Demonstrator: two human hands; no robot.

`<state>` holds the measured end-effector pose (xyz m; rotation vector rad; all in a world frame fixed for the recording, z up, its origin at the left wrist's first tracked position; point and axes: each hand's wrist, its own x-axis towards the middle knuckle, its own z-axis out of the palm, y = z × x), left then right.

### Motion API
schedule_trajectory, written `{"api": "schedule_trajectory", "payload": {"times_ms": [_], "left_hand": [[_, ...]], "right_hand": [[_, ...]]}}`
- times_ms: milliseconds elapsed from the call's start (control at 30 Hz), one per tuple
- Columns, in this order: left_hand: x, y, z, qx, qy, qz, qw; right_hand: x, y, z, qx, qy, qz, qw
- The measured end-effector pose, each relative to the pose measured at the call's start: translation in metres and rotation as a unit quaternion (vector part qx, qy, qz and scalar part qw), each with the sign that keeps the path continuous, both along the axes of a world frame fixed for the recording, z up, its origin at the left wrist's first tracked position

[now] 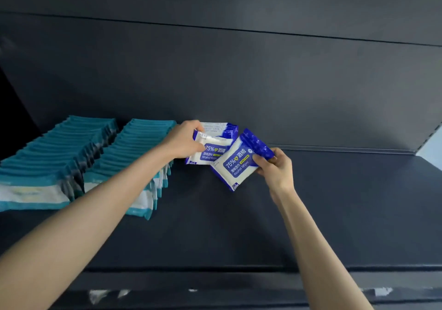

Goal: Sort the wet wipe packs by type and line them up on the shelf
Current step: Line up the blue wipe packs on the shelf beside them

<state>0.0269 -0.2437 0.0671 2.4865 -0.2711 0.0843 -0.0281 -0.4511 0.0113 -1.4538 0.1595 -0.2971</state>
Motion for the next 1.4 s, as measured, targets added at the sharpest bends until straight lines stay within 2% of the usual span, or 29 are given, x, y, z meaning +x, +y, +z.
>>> {"api": "schedule_trajectory", "payload": {"times_ms": [133, 267, 400, 500, 867, 1100, 1267, 1400], "left_hand": [[0.031, 0.011, -0.001, 0.074, 0.006, -0.036, 0.997], [0.054, 0.023, 0.0, 0.109, 0.022, -0.074, 0.991], [0.061, 0.032, 0.006, 0.103, 0.05, -0.122, 0.986], [0.061, 0.035, 0.004, 0.096, 0.052, -0.139, 0.984], [0.066, 0.029, -0.006, 0.188, -0.087, -0.152, 0.966], [0.07, 0.025, -0.008, 0.249, -0.138, -0.162, 0.945], [0.073, 0.022, -0.013, 0.294, -0.201, -0.158, 0.921], [0.071, 0.022, -0.012, 0.304, -0.193, -0.156, 0.92]], "right_hand": [[0.022, 0.012, -0.003, -0.014, 0.008, 0.013, 1.0], [0.037, 0.019, -0.01, -0.058, 0.033, 0.023, 0.998], [0.048, 0.024, -0.02, -0.117, 0.051, 0.0, 0.992], [0.053, 0.032, -0.025, -0.203, 0.057, -0.015, 0.977], [0.076, 0.052, -0.027, -0.357, 0.07, -0.04, 0.93], [0.076, 0.052, -0.026, -0.368, 0.058, -0.055, 0.926], [0.081, 0.051, -0.025, -0.424, 0.057, -0.06, 0.902], [0.079, 0.051, -0.022, -0.46, 0.068, -0.058, 0.884]]}}
